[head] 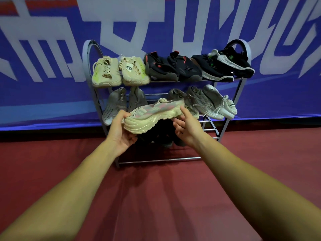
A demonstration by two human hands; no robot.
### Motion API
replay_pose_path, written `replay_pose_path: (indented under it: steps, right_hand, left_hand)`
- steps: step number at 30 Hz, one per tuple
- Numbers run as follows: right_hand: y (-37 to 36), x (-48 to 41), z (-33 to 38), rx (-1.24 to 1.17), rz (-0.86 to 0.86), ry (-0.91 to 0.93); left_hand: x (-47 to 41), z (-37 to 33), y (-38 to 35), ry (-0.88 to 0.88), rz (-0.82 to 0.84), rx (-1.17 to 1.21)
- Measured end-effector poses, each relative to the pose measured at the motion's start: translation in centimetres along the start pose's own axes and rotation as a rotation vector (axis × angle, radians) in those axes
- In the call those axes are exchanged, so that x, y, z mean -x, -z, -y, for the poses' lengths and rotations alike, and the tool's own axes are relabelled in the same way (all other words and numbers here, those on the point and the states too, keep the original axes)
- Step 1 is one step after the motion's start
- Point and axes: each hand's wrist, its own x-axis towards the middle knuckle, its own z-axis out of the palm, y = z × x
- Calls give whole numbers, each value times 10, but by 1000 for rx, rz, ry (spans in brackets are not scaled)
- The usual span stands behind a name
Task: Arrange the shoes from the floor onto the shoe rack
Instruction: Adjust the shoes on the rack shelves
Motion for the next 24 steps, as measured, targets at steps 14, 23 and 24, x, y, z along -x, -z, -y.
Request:
replay_pose_path:
  steps: [14, 23, 24]
  right_hand:
    - [8, 10, -16, -120, -178, 100]
    - [26, 7, -21, 76, -55, 130]
    - [27, 7, -21, 71, -49, 114]
  left_hand:
    - [-2, 17, -26, -2, -81, 220]
    - [-17, 3, -46, -89, -88, 327]
    - [-18, 3, -46, -82, -90, 318]
